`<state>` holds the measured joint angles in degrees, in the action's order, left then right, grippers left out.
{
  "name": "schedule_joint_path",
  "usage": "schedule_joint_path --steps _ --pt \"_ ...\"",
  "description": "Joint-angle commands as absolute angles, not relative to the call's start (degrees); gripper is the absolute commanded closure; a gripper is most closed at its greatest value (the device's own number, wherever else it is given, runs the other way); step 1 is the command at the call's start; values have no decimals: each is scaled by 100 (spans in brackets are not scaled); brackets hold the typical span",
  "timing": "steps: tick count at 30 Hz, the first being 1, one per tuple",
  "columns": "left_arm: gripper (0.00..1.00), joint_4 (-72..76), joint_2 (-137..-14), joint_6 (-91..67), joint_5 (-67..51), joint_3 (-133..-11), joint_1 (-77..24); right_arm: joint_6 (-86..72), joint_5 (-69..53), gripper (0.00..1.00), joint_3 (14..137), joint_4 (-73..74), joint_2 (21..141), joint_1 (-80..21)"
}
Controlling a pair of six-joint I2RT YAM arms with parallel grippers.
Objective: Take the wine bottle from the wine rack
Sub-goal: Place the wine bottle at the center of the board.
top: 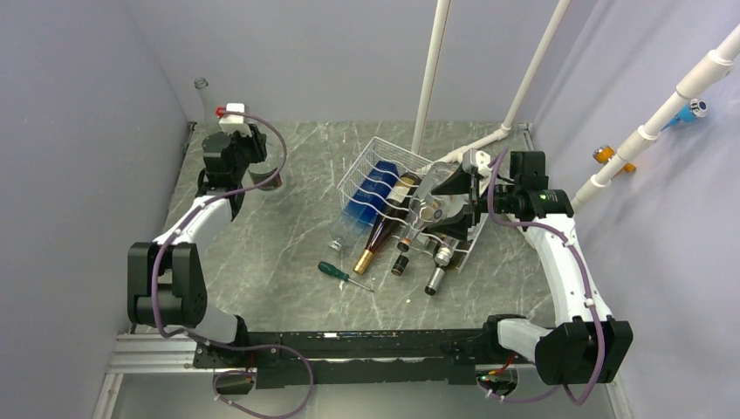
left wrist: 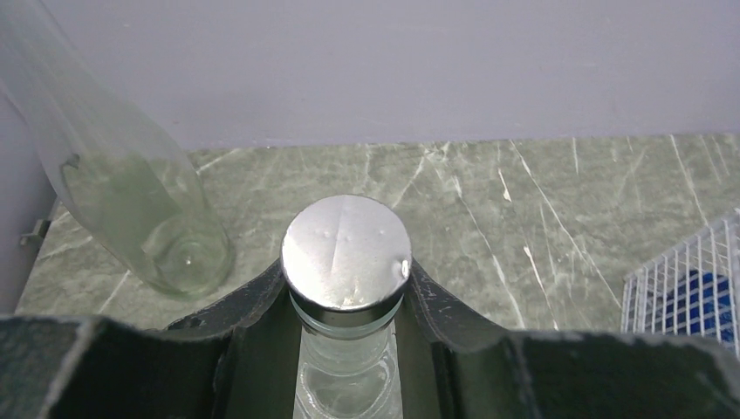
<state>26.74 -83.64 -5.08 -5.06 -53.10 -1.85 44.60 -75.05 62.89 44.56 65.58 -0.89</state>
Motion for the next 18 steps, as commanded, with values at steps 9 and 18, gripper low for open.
schedule_joint_path --steps 9,18 --pt "100 4186 -8902 -540 -529 -6671 152 4633 -7651 0 6262 4465 6569 -54" --pt "100 4109 -9432 -398 -352 -7177 223 4642 -7655 0 6266 4465 6569 -54"
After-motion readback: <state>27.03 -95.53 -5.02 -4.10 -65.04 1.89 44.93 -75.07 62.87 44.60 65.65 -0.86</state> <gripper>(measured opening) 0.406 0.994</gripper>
